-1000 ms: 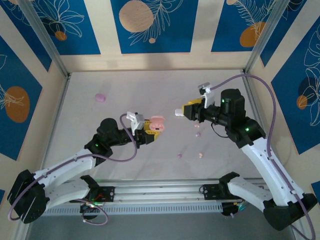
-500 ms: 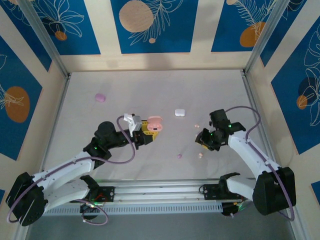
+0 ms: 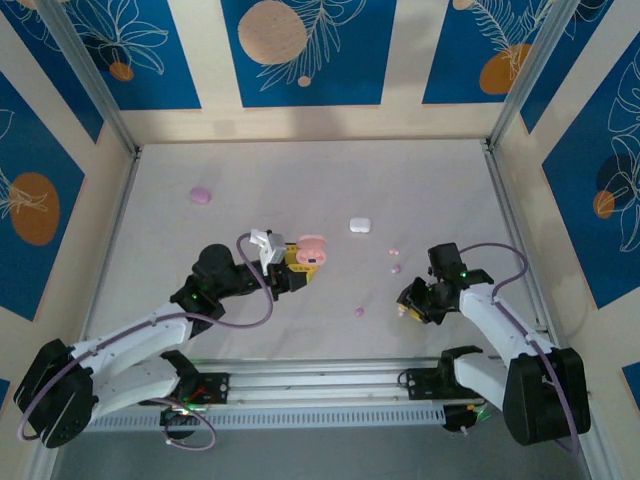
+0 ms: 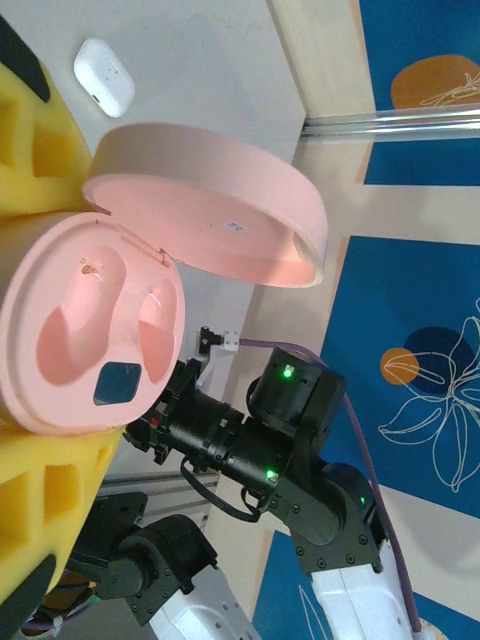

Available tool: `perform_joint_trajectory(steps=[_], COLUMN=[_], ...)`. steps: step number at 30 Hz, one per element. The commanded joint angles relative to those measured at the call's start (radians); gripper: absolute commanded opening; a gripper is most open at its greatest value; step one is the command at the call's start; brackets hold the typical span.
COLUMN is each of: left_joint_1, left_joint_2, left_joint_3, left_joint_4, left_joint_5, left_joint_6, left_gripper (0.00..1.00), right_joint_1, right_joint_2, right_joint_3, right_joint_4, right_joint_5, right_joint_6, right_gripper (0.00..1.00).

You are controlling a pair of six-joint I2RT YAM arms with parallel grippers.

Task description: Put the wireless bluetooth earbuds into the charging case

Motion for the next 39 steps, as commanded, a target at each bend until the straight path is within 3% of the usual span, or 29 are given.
perform_joint_trajectory(steps=[1, 14, 28, 39], left_joint_1=[-0.011, -0.014, -0.02, -0.022], left_joint_2=[0.002, 0.007, 0.03, 0.029], left_joint_3=[0.007, 0.015, 0.018, 0.014], left_joint_4=[0.048, 0.036, 0.059, 0.057], left_joint_5=[0.023, 0.019, 0.023, 0.02], left_joint_6=[-0.014, -0.018, -0.034, -0.032], left_gripper=[0.27, 0.27, 0.27, 0.27], right_joint_1=[-0.009, -0.013, 0.008, 0.115], right_joint_2=[0.035, 0.115, 0.175, 0.198], right_joint_3=[-0.009, 0.014, 0.014, 0.027], right_joint_4=[0.058, 0.05, 0.126, 0.139], right_joint_5=[-0.082, -0.008, -0.143, -0.179], right_joint_6=[-0.04, -0.058, -0.094, -0.054], right_gripper=[0.34, 0.36, 0.31, 0.33])
